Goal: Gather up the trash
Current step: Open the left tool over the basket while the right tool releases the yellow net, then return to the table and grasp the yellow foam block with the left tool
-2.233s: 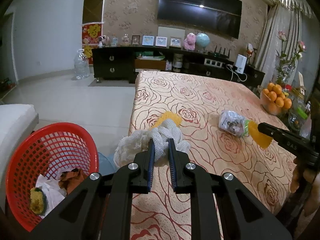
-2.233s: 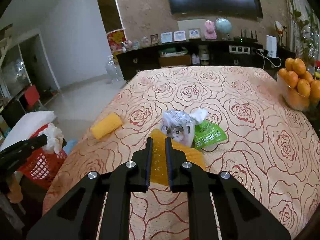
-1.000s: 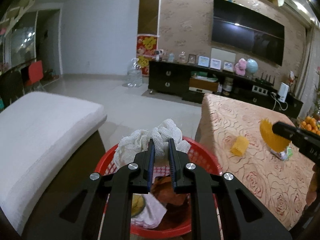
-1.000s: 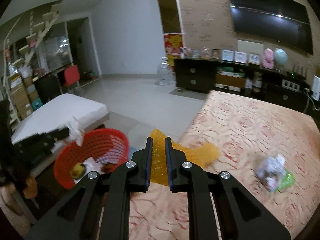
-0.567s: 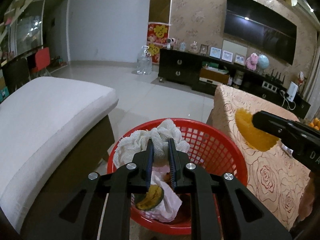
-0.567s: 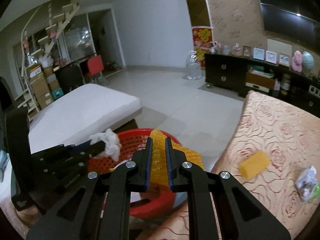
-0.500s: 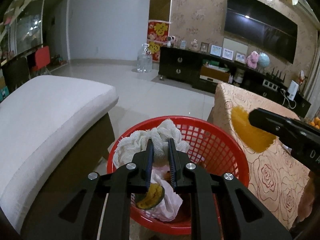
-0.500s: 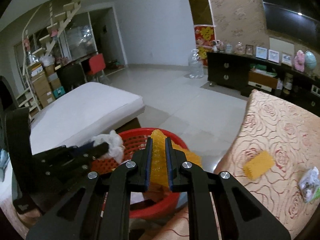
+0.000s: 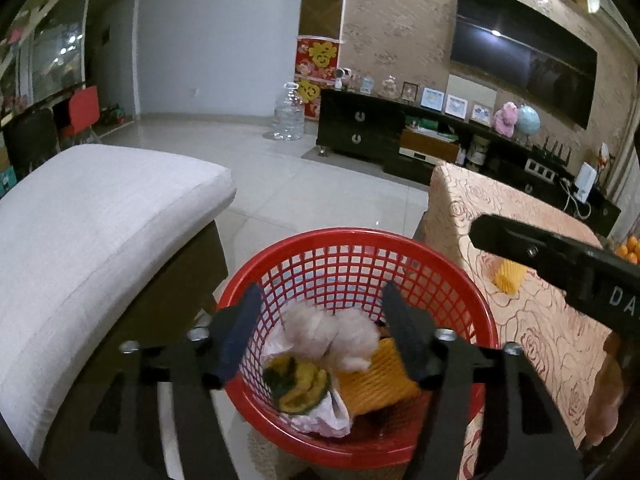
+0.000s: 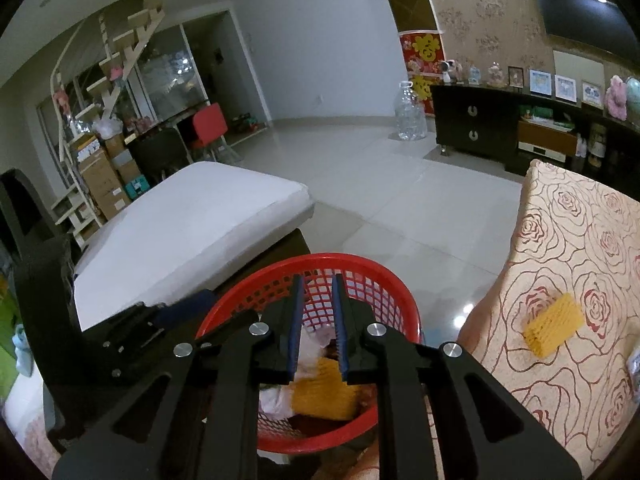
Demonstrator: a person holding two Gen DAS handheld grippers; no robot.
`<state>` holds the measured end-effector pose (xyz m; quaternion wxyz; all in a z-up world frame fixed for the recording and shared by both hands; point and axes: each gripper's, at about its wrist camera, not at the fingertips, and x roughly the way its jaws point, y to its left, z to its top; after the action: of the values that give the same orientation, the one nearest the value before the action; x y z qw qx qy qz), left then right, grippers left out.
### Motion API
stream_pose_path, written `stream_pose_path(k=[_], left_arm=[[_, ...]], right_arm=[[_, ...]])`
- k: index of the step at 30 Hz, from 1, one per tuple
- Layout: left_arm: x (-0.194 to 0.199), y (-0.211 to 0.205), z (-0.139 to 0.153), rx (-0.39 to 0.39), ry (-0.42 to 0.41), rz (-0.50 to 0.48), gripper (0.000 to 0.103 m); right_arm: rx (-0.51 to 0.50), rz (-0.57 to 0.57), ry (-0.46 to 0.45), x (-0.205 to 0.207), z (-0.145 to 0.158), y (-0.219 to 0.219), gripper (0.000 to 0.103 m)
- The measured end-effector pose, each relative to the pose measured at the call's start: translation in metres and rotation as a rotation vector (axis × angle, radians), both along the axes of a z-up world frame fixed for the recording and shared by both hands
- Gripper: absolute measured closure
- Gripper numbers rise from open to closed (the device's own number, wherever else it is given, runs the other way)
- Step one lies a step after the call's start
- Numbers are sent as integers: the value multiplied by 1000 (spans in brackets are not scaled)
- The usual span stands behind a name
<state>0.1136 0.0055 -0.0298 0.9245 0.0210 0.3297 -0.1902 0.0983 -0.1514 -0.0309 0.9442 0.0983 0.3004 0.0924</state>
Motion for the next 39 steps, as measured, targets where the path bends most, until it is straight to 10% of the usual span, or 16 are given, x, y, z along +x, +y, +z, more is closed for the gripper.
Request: stream_pose_path(k=[22,39], left_arm=[[-13,-1,16,-69,-91,0,24],[-41,-64,15,-6,-122,-130,24]], right_arm=[[-35,-208,-4,-66,-19,-70,34],[-42,-558,59,-161,-58,-203,27]])
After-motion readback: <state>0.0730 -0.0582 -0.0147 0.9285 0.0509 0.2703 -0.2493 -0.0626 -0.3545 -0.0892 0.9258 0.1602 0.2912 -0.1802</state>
